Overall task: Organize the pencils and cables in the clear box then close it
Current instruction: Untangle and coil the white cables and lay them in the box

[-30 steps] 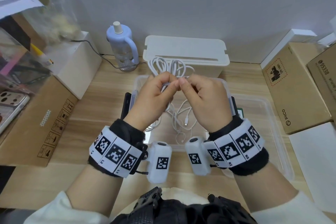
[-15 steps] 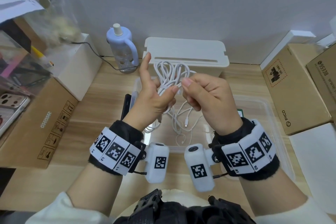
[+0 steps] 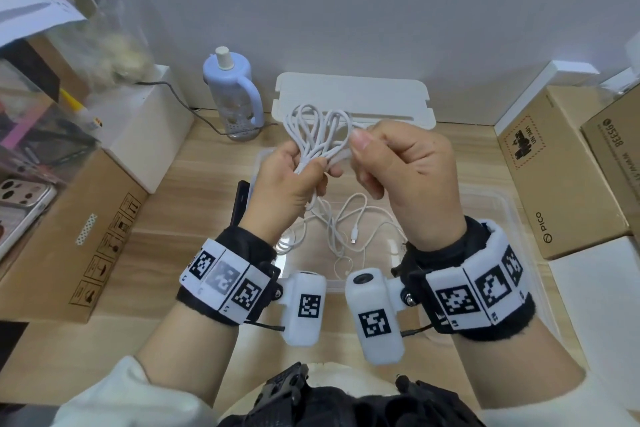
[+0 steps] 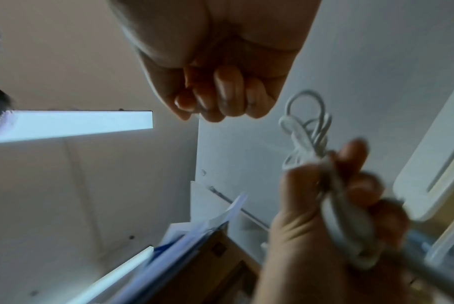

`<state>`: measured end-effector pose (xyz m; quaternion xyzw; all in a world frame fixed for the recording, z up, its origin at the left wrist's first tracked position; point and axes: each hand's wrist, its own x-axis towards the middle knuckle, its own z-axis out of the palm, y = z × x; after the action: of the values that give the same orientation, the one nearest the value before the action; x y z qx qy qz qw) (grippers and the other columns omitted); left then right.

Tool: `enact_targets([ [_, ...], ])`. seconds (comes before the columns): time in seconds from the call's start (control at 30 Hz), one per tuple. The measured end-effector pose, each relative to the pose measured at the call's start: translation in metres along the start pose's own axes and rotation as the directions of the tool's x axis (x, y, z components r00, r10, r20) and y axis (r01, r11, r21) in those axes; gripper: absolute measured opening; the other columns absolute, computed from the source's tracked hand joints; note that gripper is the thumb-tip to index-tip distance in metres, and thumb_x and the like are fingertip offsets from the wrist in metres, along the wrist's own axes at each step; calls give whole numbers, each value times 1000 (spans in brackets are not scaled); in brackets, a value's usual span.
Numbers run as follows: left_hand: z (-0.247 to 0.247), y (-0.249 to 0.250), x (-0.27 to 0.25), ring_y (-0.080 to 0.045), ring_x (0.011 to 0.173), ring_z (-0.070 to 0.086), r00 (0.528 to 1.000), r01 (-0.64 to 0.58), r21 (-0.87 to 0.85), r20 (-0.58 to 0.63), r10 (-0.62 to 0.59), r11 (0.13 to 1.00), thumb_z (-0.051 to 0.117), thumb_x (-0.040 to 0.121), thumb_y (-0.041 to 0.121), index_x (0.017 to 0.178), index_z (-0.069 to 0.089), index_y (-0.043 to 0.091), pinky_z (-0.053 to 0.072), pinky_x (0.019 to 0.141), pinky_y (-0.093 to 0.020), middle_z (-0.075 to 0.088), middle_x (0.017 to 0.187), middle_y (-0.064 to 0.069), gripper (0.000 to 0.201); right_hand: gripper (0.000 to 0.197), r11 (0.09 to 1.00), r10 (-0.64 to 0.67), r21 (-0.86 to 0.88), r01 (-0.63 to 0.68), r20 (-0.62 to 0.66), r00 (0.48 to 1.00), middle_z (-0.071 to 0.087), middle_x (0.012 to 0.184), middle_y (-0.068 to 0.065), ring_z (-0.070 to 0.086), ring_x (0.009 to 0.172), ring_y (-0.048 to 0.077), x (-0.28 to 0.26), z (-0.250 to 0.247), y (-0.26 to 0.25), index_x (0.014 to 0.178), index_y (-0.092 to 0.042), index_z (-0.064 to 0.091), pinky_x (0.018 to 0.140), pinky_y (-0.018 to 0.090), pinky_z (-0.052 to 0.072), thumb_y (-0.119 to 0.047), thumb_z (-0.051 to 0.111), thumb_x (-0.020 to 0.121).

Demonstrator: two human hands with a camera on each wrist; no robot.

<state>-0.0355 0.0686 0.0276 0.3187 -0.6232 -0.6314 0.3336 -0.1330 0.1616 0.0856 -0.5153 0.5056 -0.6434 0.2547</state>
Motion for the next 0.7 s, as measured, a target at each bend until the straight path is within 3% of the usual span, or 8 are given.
enact_targets([
  [0.07, -2, -2, 1, -9, 44, 45, 999, 37, -22, -36, -38, 999, 54, 88, 12, 103, 58, -1, 30, 46, -31, 60, 53, 7, 20, 28, 989, -13, -149, 5, -52, 999, 50, 57, -4, 44, 53, 9, 3, -4, 8, 57, -17, 46, 55, 22, 37, -22, 63, 79],
  [0.13, -4, -2, 1, -19, 49, 47, 999, 14, -39, -48, -16, 999, 57, 81, 15, 91, 64, 10, 31, 47, -34, 61, 61, -7, 13, 26, 963, 12, -268, -25, -53, 999, 51, 76, 3, 48, 68, 17, 2, -5, 16, 69, -25, 45, 61, 29, 42, -31, 71, 68],
  [0.2, -7, -1, 1, -28, 54, 42, 1000, -12, -31, -15, 12, 999, 60, 76, 20, 76, 66, 18, 32, 47, -36, 56, 66, -21, 6, 46, 931, 62, -355, -83, -72, 995, 49, 100, -4, 52, 88, 11, -1, -8, 27, 88, -37, 43, 71, 21, 44, -35, 79, 58],
  [0.33, -7, 2, -1, -12, 43, 44, 964, -19, -171, 258, 63, 985, 56, 82, 19, 82, 56, 10, 34, 39, -23, 60, 59, 5, 9, 100, 950, 283, -105, -294, -110, 953, 38, 134, 0, 49, 113, 4, 4, -14, 37, 129, -41, 26, 90, 23, 48, -54, 80, 46],
  [0.43, 2, 11, -7, -6, 42, 45, 869, 24, -157, 492, 57, 987, 46, 91, 17, 83, 55, 10, 37, 42, -17, 61, 58, 7, 14, 105, 865, 415, 220, -451, 191, 890, 59, 110, 11, 66, 74, 6, 7, -16, 35, 142, -23, 18, 58, 19, 54, -28, 79, 56],
  [0.53, 6, 14, -13, -11, 45, 45, 813, 37, -70, 582, 10, 997, 31, 99, 13, 88, 55, 8, 39, 45, -23, 62, 64, 0, 27, 61, 842, 375, 280, -462, 314, 872, 67, 94, 7, 68, 77, 30, 7, -12, 25, 129, -15, 41, 38, 23, 50, 0, 63, 73],
  [0.57, 6, 15, -14, -12, 47, 44, 804, 30, -38, 595, -1, 999, 31, 98, 14, 85, 53, 6, 38, 46, -26, 62, 65, -2, 27, 48, 848, 361, 289, -444, 298, 884, 69, 84, 2, 67, 82, 36, 7, -12, 24, 119, -15, 47, 37, 27, 51, -2, 57, 74],
  [0.7, 8, 17, -15, -15, 50, 43, 759, 191, -161, 650, -42, 968, 45, 84, 21, 86, 49, 1, 33, 46, -30, 57, 65, -7, 20, 15, 829, 356, 394, -396, 173, 918, 62, 59, -1, 69, 79, 20, 9, -10, 30, 93, -14, 54, 55, 30, 56, -6, 53, 80],
])
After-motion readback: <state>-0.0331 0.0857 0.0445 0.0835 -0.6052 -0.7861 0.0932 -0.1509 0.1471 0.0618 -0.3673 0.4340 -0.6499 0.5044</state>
